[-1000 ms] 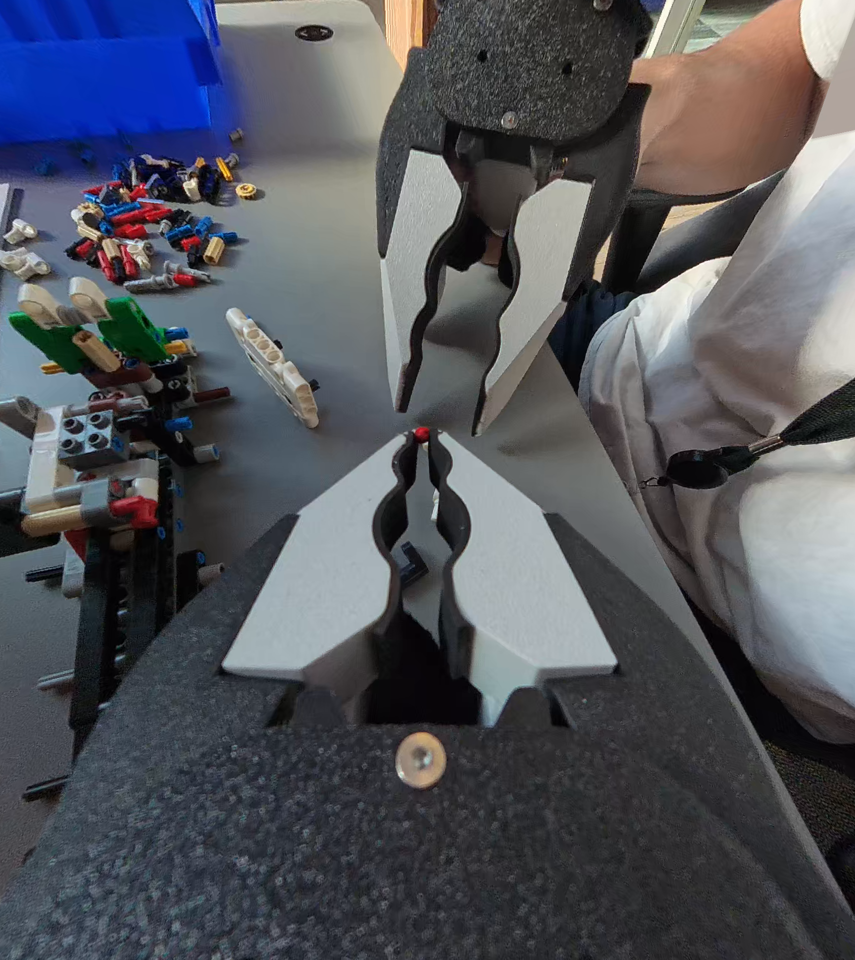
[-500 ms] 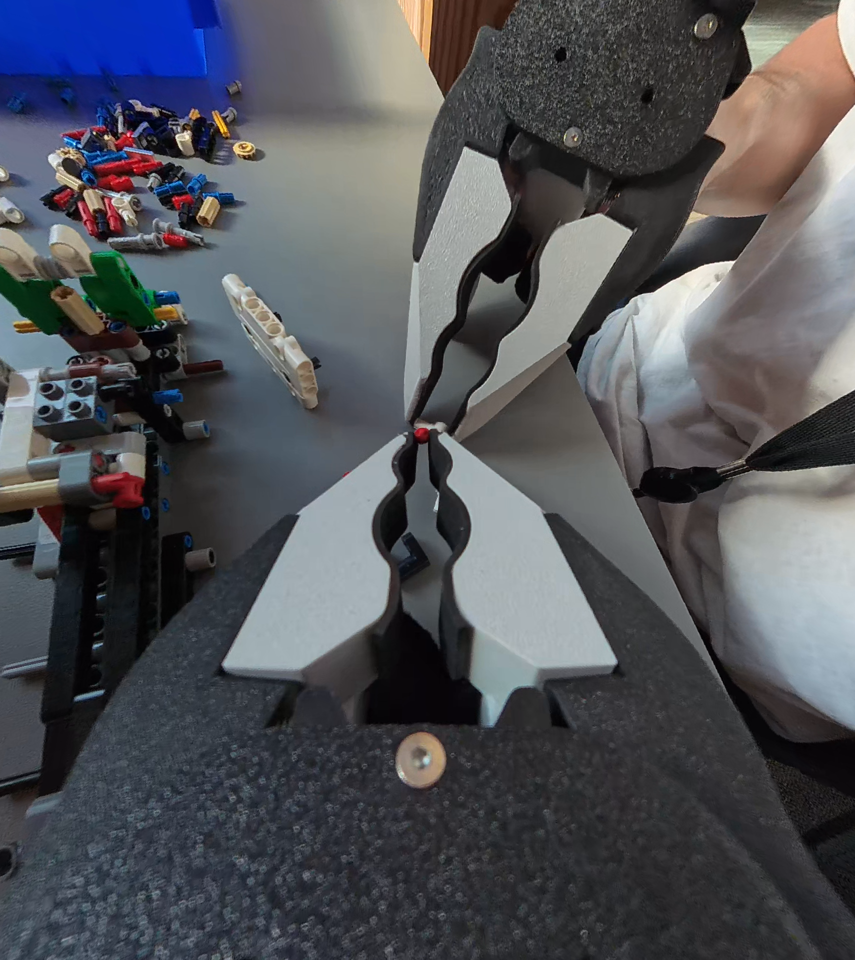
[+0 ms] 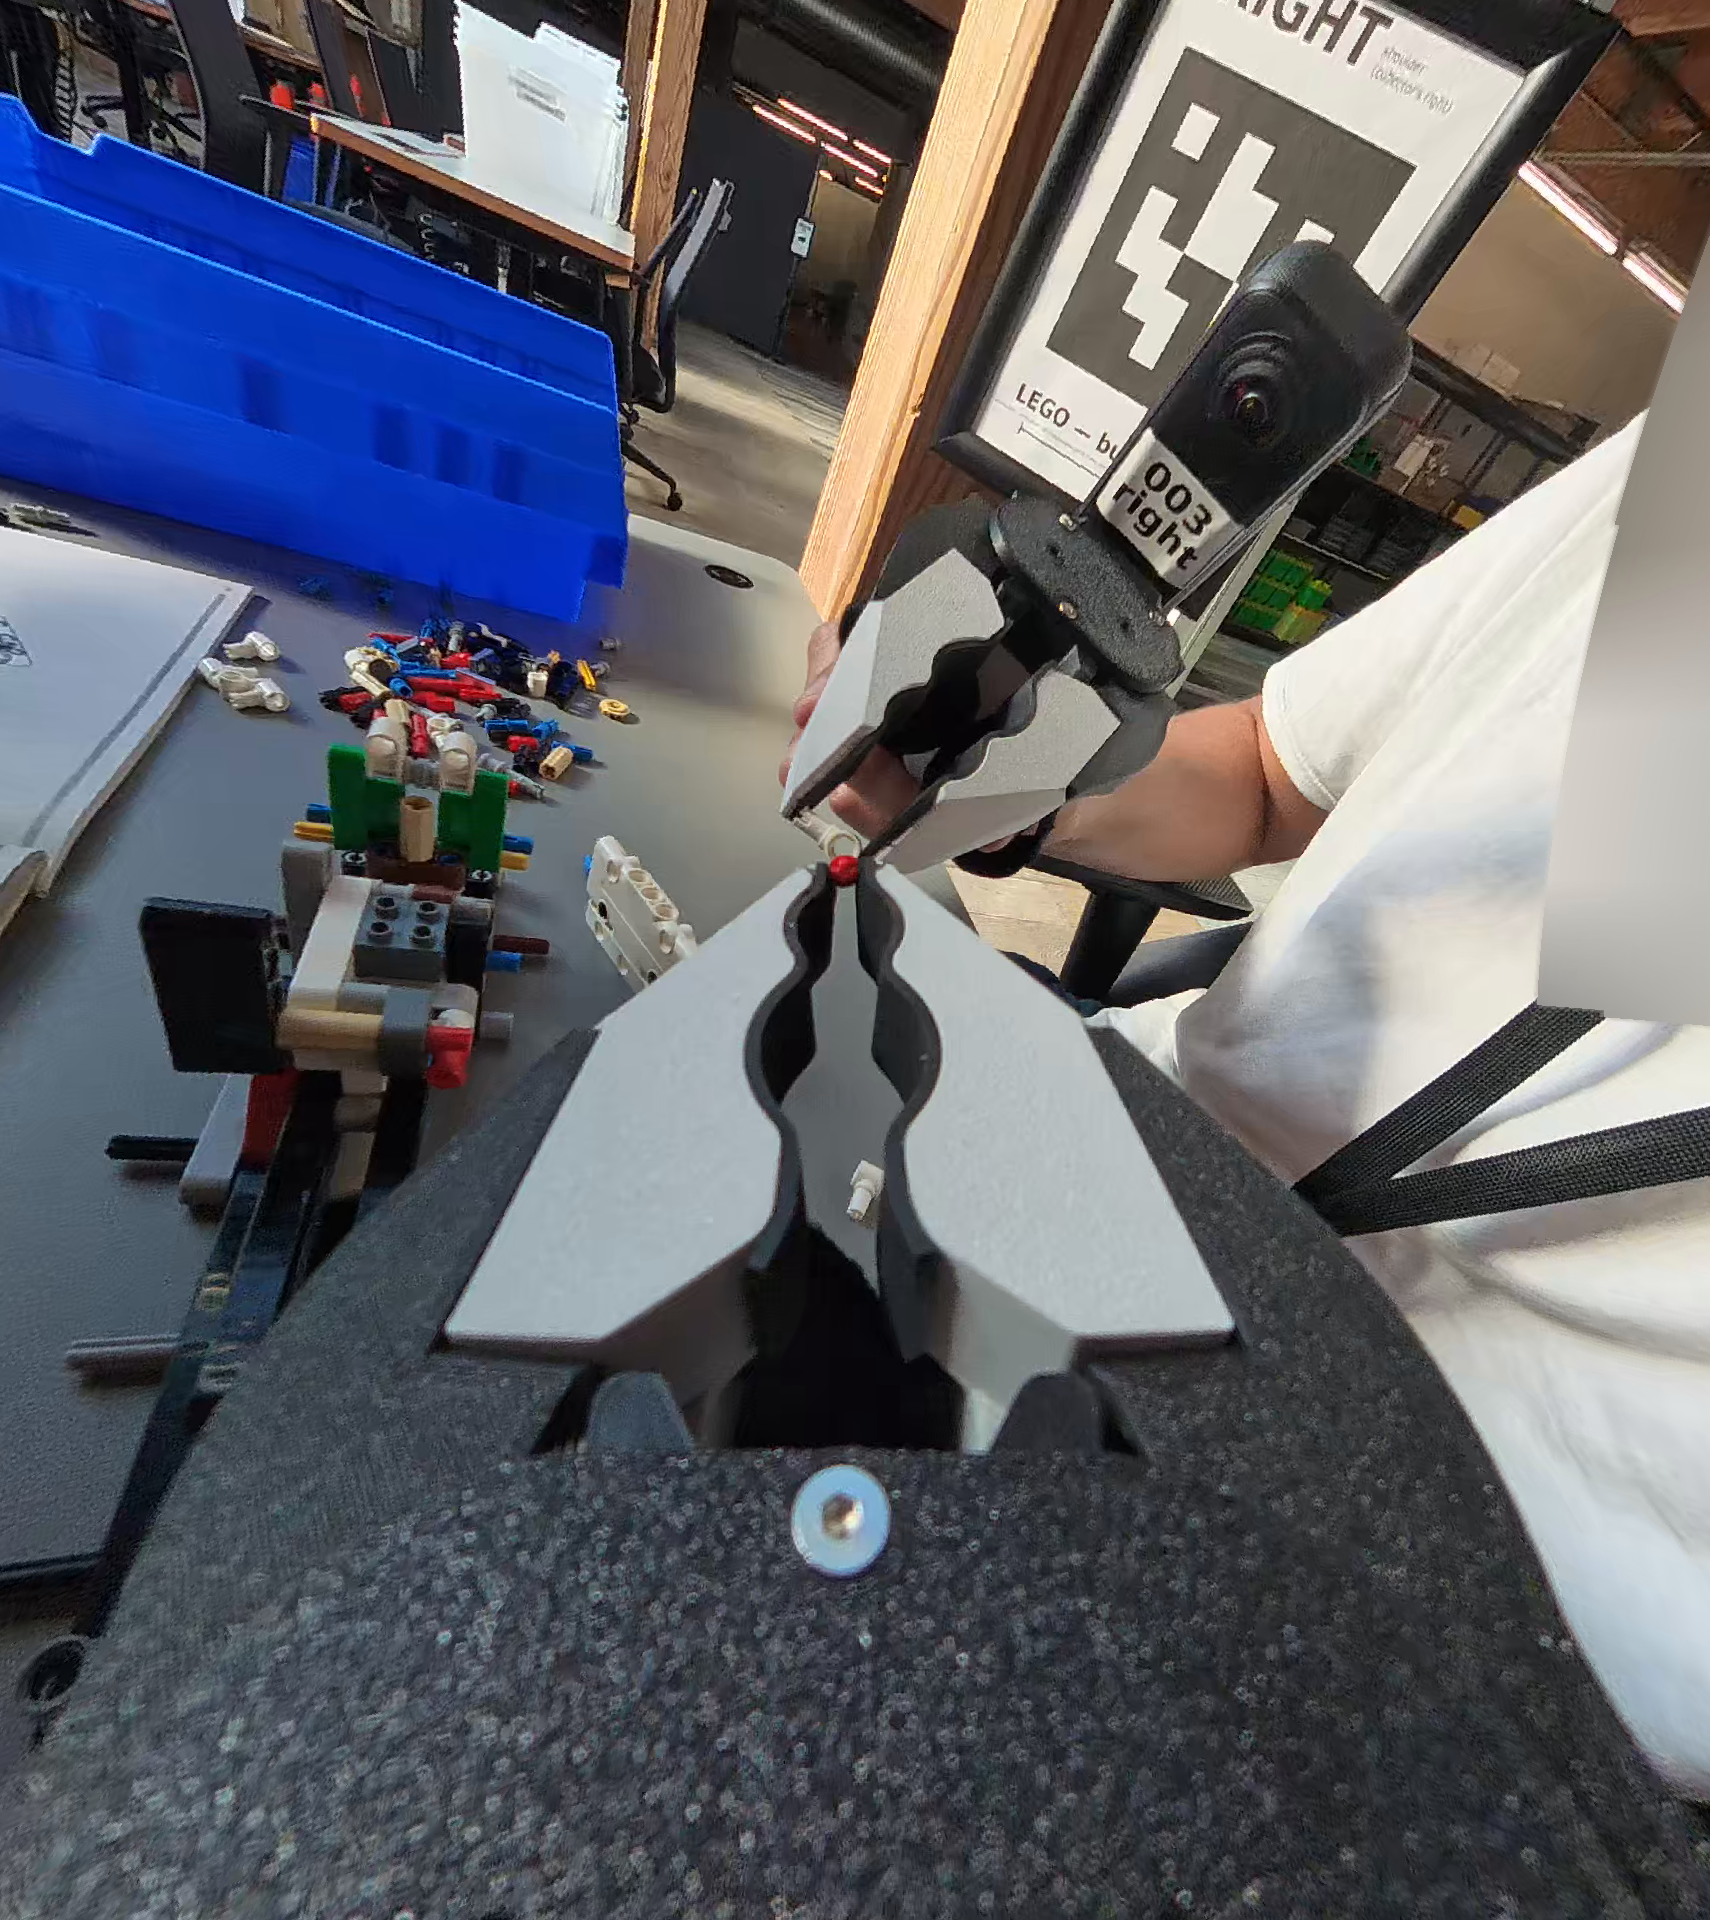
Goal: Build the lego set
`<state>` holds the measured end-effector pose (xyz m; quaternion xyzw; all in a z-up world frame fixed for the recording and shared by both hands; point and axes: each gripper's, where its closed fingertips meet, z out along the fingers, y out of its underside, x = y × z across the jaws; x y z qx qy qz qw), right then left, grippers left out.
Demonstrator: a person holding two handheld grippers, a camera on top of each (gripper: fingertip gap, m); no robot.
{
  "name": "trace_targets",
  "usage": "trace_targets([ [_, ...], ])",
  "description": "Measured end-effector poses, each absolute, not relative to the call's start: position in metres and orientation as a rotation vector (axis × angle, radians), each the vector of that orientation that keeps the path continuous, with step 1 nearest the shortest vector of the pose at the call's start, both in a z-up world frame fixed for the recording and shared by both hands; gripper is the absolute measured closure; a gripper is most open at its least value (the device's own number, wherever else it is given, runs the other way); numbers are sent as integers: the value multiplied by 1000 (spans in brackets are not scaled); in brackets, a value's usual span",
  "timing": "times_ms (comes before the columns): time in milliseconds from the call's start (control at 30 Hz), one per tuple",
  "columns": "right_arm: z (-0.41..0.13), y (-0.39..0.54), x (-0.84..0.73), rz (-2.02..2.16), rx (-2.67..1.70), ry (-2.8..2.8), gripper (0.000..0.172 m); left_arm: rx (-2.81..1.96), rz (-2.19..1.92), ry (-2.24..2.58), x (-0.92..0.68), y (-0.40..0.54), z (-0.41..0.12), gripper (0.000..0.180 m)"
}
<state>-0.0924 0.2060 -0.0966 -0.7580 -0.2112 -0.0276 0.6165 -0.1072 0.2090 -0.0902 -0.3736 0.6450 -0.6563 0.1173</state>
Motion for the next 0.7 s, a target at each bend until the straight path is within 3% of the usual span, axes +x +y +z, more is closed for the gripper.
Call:
trace_targets([
  [700, -103, 218, -99, 11, -1679, -530, 158, -1085, -1866, 1929, -106, 213, -100, 178],
])
